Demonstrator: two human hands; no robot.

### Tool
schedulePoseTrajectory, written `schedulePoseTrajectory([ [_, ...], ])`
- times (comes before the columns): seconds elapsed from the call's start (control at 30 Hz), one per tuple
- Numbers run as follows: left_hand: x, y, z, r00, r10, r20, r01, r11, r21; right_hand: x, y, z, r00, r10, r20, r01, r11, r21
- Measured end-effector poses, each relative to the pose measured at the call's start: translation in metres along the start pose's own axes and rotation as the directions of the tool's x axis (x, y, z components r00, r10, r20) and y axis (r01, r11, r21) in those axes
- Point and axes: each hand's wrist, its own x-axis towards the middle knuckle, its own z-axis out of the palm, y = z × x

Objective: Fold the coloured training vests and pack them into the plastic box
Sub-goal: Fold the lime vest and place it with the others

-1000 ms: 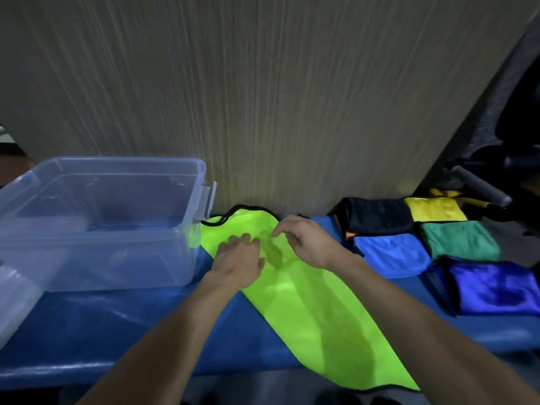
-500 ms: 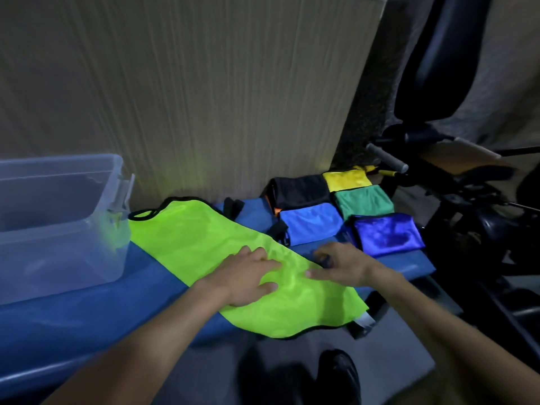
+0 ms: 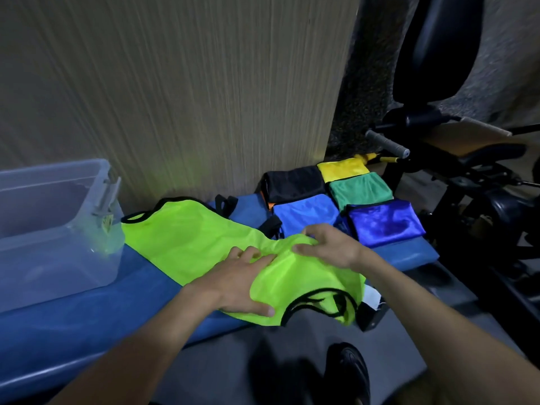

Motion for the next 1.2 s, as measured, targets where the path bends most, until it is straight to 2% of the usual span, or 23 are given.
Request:
schedulePoseTrajectory([
  [0.07, 0.0, -0.001, 0.002, 1.0, -0.008, 0.004, 0.008, 1.0, 0.028, 0.002, -0.008, -0.014, 0.999, 0.022, 0.022, -0.024, 0.996, 0.089],
  [0.2, -0.001, -0.006, 0.007, 0.997, -0.044, 0.063, 0.036, 0.991, 0.125, -0.003, -0.005, -0.047, 0.978, 0.108, 0.18, -0.094, 0.992, -0.084],
  [0.27, -0.002, -0.006, 0.009, 0.996, -0.053, 0.075, 0.042, 0.99, 0.137, -0.002, 0.006, -0.056, 0.985, 0.131, 0.116, -0.115, 0.985, -0.131],
  [0.33, -0.004, -0.004, 0.011, 0.994, -0.058, 0.097, 0.044, 0.989, 0.14, 0.0, 0.014, -0.064, 0.995, 0.102, -0.01, -0.103, 0.988, -0.119],
  [0.43, -0.007, -0.002, 0.018, 0.992, -0.069, 0.103, 0.055, 0.989, 0.138, 0.003, 0.011, -0.07, 0.981, -0.006, -0.193, -0.003, 0.999, -0.048],
  [0.5, -0.009, -0.001, 0.021, 0.997, -0.059, 0.059, 0.053, 0.994, 0.094, 0.005, 0.009, -0.067, 0.951, -0.095, -0.293, 0.082, 0.995, -0.056],
  [0.57, -0.011, 0.001, 0.021, 0.998, -0.059, 0.007, 0.059, 0.998, 0.035, 0.009, 0.011, -0.063, 0.943, -0.128, -0.307, 0.092, 0.988, -0.127],
  [0.67, -0.01, 0.001, 0.018, 0.996, -0.085, -0.004, 0.085, 0.996, 0.022, 0.011, 0.02, -0.059, 0.981, -0.037, -0.192, -0.024, 0.952, -0.305],
  [0.73, -0.009, 0.001, 0.012, 0.996, -0.086, 0.024, 0.085, 0.996, 0.032, 0.009, 0.023, -0.059, 0.987, -0.012, -0.163, -0.043, 0.944, -0.328],
  [0.83, -0.007, 0.01, -0.002, 1.0, -0.01, -0.023, 0.01, 1.0, -0.01, 0.006, 0.02, -0.058, 0.975, -0.025, -0.223, -0.006, 0.99, -0.138],
  [0.9, -0.002, 0.025, -0.012, 0.975, 0.066, -0.214, -0.088, 0.992, -0.095, 0.005, 0.013, -0.056, 0.969, -0.031, -0.243, 0.031, 1.0, -0.003],
  [0.97, 0.007, 0.044, -0.019, 0.887, 0.125, -0.445, -0.188, 0.977, -0.099, 0.005, 0.006, -0.05, 0.96, -0.033, -0.277, 0.067, 0.991, 0.114],
  [1.0, 0.011, 0.053, -0.02, 0.845, 0.147, -0.515, -0.213, 0.974, -0.071, 0.006, 0.003, -0.047, 0.955, -0.018, -0.295, 0.076, 0.98, 0.185],
  [1.1, 0.026, 0.073, -0.017, 0.764, 0.175, -0.621, -0.222, 0.975, 0.002, 0.008, -0.008, -0.042, 0.959, 0.085, -0.269, 0.021, 0.928, 0.372],
  [1.2, 0.041, 0.079, -0.015, 0.691, 0.18, -0.7, -0.214, 0.976, 0.041, 0.012, -0.014, -0.038, 0.969, 0.159, -0.191, -0.05, 0.877, 0.477],
])
